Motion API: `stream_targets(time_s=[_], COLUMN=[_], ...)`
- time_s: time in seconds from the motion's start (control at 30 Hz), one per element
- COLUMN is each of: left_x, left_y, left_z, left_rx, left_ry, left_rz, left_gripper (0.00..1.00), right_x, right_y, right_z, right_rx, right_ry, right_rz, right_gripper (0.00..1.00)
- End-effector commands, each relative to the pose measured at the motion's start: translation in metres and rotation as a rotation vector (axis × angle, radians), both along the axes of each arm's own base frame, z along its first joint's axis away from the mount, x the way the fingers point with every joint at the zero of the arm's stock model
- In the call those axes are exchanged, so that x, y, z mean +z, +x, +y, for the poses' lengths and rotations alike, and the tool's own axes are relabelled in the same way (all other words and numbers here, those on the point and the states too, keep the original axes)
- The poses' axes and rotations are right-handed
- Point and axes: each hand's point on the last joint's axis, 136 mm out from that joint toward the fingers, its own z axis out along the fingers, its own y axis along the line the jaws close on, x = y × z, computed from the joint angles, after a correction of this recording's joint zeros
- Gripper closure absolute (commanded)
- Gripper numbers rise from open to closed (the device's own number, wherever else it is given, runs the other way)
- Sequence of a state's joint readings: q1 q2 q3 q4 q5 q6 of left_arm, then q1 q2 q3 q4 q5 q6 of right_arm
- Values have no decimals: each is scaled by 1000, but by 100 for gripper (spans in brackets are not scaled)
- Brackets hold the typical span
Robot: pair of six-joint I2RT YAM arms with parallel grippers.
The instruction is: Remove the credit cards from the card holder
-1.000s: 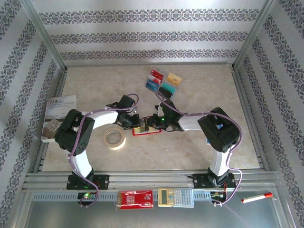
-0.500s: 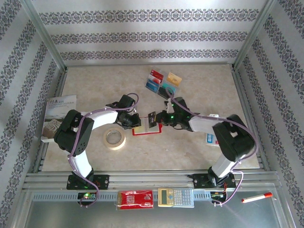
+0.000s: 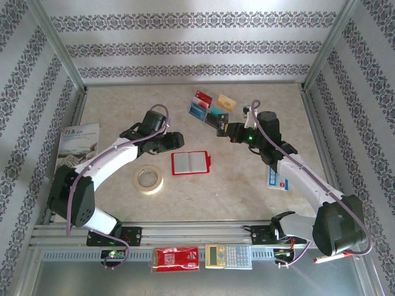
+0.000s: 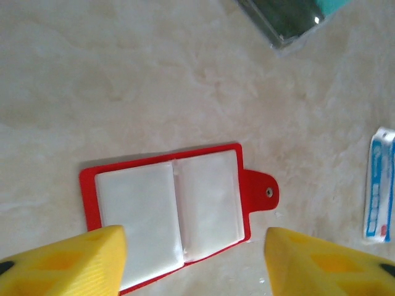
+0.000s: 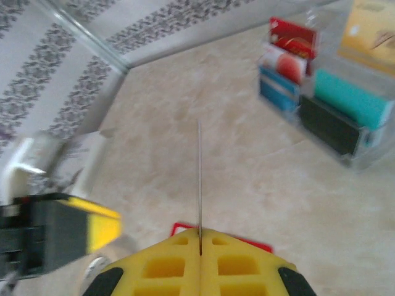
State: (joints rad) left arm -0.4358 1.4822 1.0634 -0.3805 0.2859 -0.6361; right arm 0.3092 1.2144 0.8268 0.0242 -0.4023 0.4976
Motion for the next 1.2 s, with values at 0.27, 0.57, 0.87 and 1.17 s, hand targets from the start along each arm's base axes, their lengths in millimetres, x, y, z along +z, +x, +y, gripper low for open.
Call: stream_targets(time_s=[0.27,0.57,0.87,1.17], left_x=[12,27,24,22], left_y=[-20,-15,-13,-16], left_z=[78,82,76,79], left_rx=[181,207,205,211], left_ry=[65,-75,-138,-112], left_rz=[-74,-116,-131,-105], left_gripper=[14,1,0,0], right_x=[34,42,25,-16], right_y=[28,70,97,117], right_z=[-16,-7,22,37], right_rx=[6,56,251,445], right_ry=[-265,-392,-541,-789], right_rz=[-116,-112,-111,-35], right_gripper=[100,100,100,100])
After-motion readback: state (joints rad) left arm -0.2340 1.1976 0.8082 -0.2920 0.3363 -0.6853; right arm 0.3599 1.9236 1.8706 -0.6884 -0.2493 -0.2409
